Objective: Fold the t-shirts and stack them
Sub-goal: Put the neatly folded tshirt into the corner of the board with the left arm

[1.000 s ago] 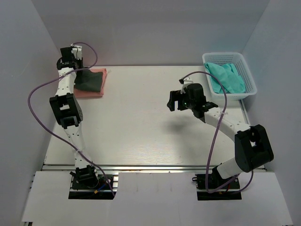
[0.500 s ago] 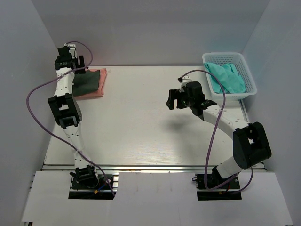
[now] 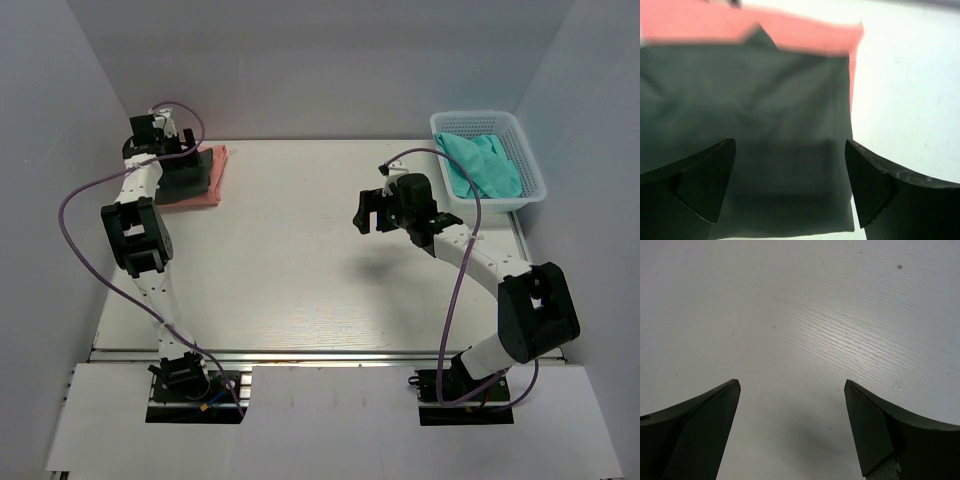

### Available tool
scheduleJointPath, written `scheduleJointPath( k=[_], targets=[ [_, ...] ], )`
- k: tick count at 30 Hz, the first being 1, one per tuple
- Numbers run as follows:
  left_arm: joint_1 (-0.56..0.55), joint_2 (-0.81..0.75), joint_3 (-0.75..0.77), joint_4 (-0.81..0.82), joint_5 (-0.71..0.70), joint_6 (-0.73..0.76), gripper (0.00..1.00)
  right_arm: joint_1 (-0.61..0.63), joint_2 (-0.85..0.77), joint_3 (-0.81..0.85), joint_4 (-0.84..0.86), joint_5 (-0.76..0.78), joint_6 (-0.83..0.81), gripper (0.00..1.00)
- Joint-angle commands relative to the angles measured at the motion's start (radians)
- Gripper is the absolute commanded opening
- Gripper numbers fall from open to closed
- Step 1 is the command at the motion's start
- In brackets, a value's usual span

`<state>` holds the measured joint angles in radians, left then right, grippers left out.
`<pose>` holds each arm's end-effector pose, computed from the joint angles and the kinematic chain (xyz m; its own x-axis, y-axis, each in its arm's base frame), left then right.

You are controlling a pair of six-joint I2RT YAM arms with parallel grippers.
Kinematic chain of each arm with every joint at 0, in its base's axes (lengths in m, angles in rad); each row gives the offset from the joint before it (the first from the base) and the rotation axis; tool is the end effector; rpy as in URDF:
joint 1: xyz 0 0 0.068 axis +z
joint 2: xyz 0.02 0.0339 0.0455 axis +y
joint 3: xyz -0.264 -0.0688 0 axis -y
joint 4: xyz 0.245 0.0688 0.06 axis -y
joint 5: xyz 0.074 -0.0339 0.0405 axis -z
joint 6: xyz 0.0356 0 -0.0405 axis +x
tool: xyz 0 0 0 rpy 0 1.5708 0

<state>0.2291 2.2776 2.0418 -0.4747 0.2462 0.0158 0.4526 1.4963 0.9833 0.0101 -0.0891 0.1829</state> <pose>0.5142 0.1110 0.2446 -0.6357 -0.1325 -0.7605 -0.0303 0.9887 -0.1470 0.3036 0.1512 0.2560 -0.5182 -0.0505 -0.8538 -0.4184 0.8856 0.2015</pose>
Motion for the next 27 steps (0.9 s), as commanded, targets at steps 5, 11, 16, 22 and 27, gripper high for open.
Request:
scheduleJointPath(
  k=[5,11,16,22,27],
  targets=[
    [-0.036,-0.024,-0.093,-0.031,0.197,-0.017,1.0,0.0,-0.015,-0.005,0.005,-0.024,0.006,0.9],
    [-0.045,-0.024,-0.122,-0.031,0.211,-0.021,1.0,-0.003,-0.027,0.008,0.001,-0.049,0.009,0.9],
    [-0.054,-0.105,0.026,-0.104,0.191,-0.01,1.0,-0.003,-0.068,0.008,0.014,-0.07,0.013,0.9],
    [-0.054,-0.286,0.012,-0.031,0.182,-0.034,1.0,-0.003,-0.16,-0.049,0.05,-0.103,0.035,0.9],
    [-0.074,-0.44,-0.105,-0.051,0.183,-0.056,1.0,-0.002,-0.279,-0.147,0.083,-0.081,0.058,0.9]
  ],
)
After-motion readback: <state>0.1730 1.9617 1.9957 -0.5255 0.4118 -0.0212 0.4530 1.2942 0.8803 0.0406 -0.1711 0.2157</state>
